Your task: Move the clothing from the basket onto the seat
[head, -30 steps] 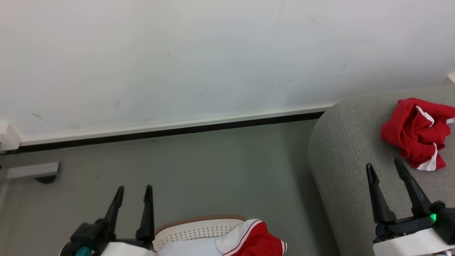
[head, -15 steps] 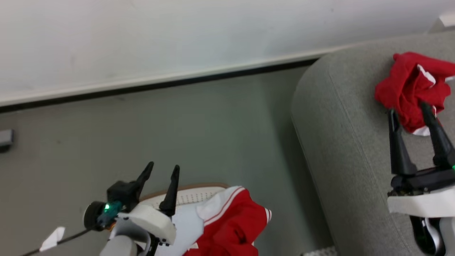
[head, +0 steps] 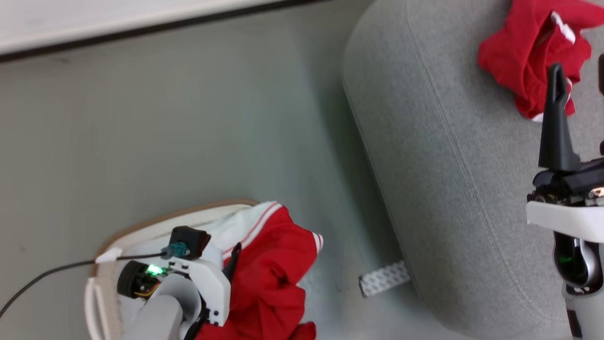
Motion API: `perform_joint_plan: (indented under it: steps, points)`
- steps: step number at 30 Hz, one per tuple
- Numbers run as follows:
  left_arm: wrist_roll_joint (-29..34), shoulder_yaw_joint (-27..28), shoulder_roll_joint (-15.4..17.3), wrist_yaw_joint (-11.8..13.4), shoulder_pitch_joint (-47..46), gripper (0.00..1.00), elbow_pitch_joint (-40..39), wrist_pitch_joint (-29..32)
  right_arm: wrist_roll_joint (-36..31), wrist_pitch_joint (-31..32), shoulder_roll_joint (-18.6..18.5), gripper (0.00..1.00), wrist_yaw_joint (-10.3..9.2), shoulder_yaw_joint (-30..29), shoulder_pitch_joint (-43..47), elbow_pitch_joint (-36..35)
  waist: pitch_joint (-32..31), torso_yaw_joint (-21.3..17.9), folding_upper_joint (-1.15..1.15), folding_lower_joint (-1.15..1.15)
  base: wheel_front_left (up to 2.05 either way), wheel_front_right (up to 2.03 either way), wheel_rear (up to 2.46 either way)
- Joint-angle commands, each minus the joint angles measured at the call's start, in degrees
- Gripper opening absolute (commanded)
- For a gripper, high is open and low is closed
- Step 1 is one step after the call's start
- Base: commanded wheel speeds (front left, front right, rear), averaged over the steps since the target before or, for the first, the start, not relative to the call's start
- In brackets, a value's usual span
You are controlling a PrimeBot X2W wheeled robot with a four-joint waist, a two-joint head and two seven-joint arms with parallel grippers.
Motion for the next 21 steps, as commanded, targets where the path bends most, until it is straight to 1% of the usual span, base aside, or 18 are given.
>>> perform_joint_plan:
  steps: [1, 2, 3, 4, 6, 11, 14, 21]
  points:
    - [-1.10, -1.53, 1.13, -0.18, -1.54, 1.00, 1.70, 0.90, 0.41, 0.00, 0.49, 1.00, -0.13, -0.44, -1.41, -0.72, 4.40, -3.01, 0.00, -0.02, 0.00, 0.00, 0.00]
    - [-1.62, -2.88, 1.42, -0.19, -2.07, 1.00, 2.66, 1.30, 0.44, 0.00, 0.76, 1.00, -0.13, -0.65, -1.92, -1.05, 5.34, -3.33, 0.00, -0.02, 0.00, 0.00, 0.00]
    - [-1.62, -2.88, 1.42, -0.19, -2.07, 1.00, 2.66, 1.30, 0.44, 0.00, 0.76, 1.00, -0.13, -0.65, -1.92, -1.05, 5.34, -3.33, 0.00, -0.02, 0.00, 0.00, 0.00]
    - [-2.74, -5.45, 1.99, -0.20, -3.17, 1.00, 4.34, 1.95, 0.53, 0.00, 1.22, 1.00, -0.13, -1.06, -2.89, -1.54, 7.27, -3.96, 0.00, -0.02, 0.00, 0.00, 0.00]
    - [-3.64, -6.42, 2.44, -0.20, -3.57, 1.00, 5.32, 2.53, 0.51, 0.00, 1.41, 1.00, -0.13, -1.18, -3.23, -1.75, 8.20, -4.29, 0.00, -0.02, 0.00, 0.00, 0.00]
    - [-7.68, -10.73, 4.50, -0.16, -6.09, 1.00, 9.81, 6.61, 0.77, 0.00, 3.05, 1.00, -0.13, -1.55, -4.84, -2.52, 12.48, -5.97, 0.00, -0.02, 0.00, 0.00, 0.00]
    - [-9.27, -14.19, 5.40, -0.17, -6.91, 1.00, 12.29, 10.04, 0.89, 0.00, 3.75, 1.00, -0.13, -1.17, -4.97, -1.80, 14.37, -6.91, 0.00, -0.02, 0.00, 0.00, 0.00]
    - [-14.22, -20.67, 8.16, -0.17, -9.23, 1.00, 14.68, 15.01, 1.63, 0.00, 5.20, 1.00, -0.13, -0.49, -6.17, -1.00, 18.22, -9.28, 0.00, -0.02, 0.00, 0.00, 0.00]
